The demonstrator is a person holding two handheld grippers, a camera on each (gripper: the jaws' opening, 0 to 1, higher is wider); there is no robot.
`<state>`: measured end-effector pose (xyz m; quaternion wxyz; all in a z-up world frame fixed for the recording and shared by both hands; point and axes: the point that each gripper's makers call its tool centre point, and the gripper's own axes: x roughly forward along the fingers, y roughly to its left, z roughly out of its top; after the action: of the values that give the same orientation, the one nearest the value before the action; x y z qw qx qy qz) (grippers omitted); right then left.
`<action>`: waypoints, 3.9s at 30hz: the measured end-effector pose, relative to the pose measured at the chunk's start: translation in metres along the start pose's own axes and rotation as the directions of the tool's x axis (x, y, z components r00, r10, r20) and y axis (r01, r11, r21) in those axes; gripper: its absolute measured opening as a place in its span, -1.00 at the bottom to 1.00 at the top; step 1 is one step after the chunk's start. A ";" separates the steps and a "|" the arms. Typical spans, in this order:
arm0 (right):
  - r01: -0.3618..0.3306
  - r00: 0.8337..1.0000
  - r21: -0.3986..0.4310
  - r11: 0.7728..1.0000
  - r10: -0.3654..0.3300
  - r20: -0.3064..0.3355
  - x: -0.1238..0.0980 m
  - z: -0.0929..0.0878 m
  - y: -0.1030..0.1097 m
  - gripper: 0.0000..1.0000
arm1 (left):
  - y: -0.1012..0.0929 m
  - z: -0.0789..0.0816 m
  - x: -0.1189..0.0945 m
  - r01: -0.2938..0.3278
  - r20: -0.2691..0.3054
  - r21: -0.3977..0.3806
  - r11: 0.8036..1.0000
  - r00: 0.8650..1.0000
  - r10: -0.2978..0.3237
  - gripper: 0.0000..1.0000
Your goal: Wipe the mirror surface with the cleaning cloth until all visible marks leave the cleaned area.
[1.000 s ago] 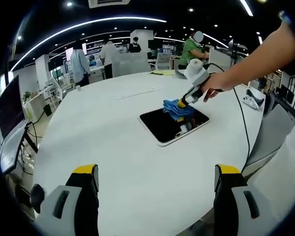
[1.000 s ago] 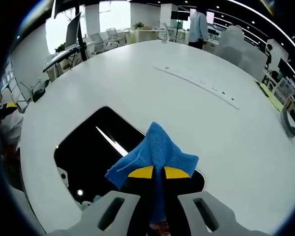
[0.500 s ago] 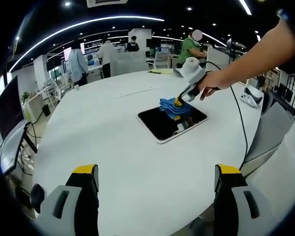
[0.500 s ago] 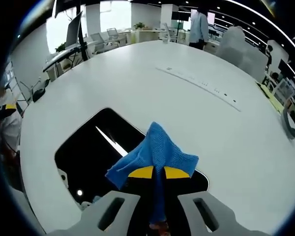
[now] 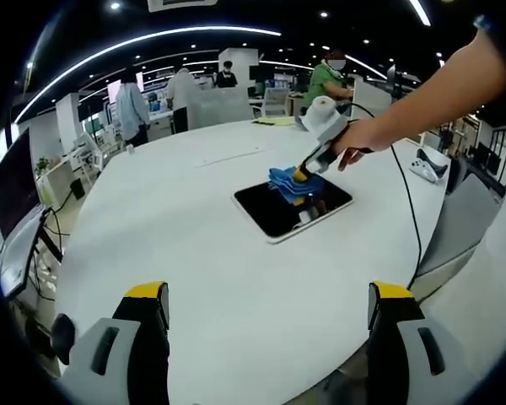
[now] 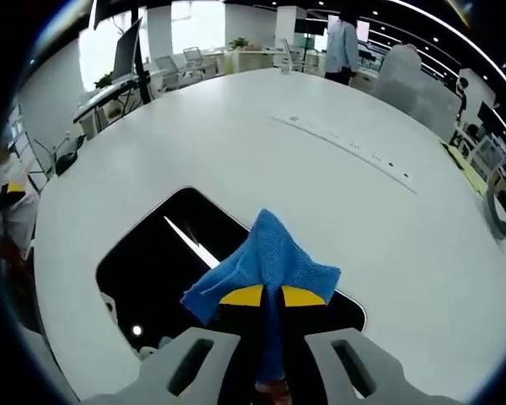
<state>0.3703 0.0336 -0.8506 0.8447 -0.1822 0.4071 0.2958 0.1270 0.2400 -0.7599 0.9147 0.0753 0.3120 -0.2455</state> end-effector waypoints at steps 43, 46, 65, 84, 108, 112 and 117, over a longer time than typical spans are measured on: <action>0.016 0.999 -0.067 0.998 -0.018 -0.027 0.002 0.010 0.017 -0.97 | 0.002 0.000 -0.008 -0.027 0.031 -0.043 0.999 0.999 0.028 0.98; 0.018 0.999 -0.068 0.998 -0.020 -0.027 0.003 0.011 0.017 -0.97 | 0.003 0.000 -0.008 -0.028 0.032 -0.044 0.999 0.999 0.029 0.98; 0.011 0.999 -0.080 0.997 -0.014 -0.031 0.011 0.019 0.023 -0.97 | 0.004 -0.002 -0.010 -0.030 0.028 -0.046 0.999 0.999 0.031 0.98; 0.009 1.000 -0.071 0.997 -0.011 -0.027 0.013 0.024 0.031 -0.97 | -0.001 -0.003 -0.011 -0.028 0.029 -0.049 0.998 0.999 0.029 0.98; 0.008 0.999 -0.066 0.998 -0.011 -0.035 0.016 0.029 0.042 -0.97 | -0.002 -0.006 -0.010 -0.029 0.028 -0.059 0.998 0.999 0.031 0.98; 0.005 0.999 -0.064 0.998 -0.007 -0.031 0.015 0.030 0.044 -0.97 | -0.001 -0.006 -0.010 -0.029 0.029 -0.063 0.998 0.999 0.031 0.98; 0.006 0.999 -0.068 0.998 -0.008 -0.034 0.017 0.032 0.045 -0.97 | -0.001 -0.006 -0.010 -0.032 0.031 -0.067 0.997 0.999 0.034 0.98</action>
<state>0.3676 0.0914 -0.8477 0.8320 -0.2172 0.4105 0.3035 0.1164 0.2454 -0.7583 0.9255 0.0461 0.3038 -0.2212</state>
